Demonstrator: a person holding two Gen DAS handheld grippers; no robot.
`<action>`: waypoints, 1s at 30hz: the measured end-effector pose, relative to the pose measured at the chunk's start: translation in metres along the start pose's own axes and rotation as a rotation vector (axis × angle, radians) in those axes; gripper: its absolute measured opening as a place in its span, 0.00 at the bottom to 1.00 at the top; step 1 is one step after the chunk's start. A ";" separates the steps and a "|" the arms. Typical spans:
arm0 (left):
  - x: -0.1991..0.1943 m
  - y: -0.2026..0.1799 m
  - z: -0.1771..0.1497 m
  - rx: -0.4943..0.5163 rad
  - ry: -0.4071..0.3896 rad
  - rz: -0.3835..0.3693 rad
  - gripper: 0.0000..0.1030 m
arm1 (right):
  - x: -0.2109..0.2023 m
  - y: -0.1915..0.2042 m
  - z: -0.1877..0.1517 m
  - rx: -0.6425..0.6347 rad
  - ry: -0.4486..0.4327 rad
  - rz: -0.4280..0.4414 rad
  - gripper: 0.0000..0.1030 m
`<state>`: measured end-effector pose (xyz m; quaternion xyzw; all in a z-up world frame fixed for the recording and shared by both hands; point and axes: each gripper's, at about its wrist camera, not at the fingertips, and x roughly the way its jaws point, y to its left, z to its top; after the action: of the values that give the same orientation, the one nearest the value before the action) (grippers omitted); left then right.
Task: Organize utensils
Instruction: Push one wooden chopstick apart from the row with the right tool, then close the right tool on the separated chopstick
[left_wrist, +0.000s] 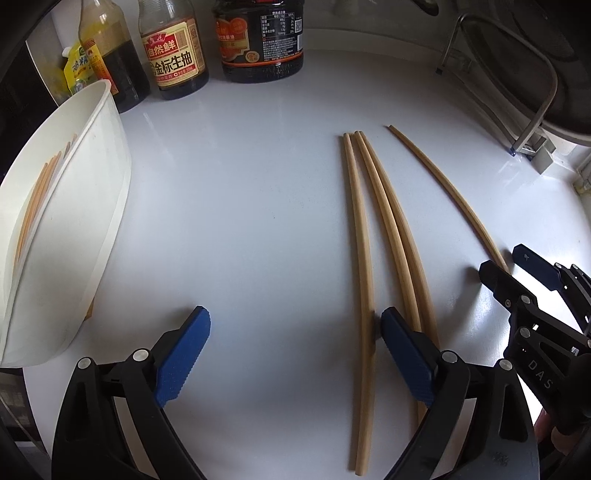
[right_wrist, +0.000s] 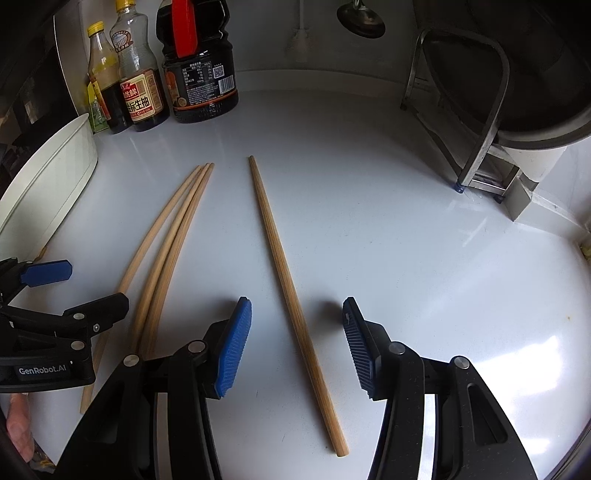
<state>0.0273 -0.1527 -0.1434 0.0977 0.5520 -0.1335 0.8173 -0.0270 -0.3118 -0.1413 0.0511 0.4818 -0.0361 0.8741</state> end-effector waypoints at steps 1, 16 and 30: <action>0.000 0.000 0.001 -0.002 -0.003 0.002 0.89 | 0.001 0.001 0.001 -0.005 -0.002 0.001 0.48; -0.014 -0.019 -0.005 0.065 -0.026 -0.032 0.08 | 0.001 0.020 0.005 -0.085 0.008 0.042 0.06; -0.056 0.002 0.008 0.024 -0.068 -0.110 0.07 | -0.034 0.020 0.019 0.025 -0.016 0.108 0.06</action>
<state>0.0154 -0.1470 -0.0885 0.0725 0.5268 -0.1879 0.8258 -0.0274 -0.2940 -0.1014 0.0876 0.4709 0.0049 0.8778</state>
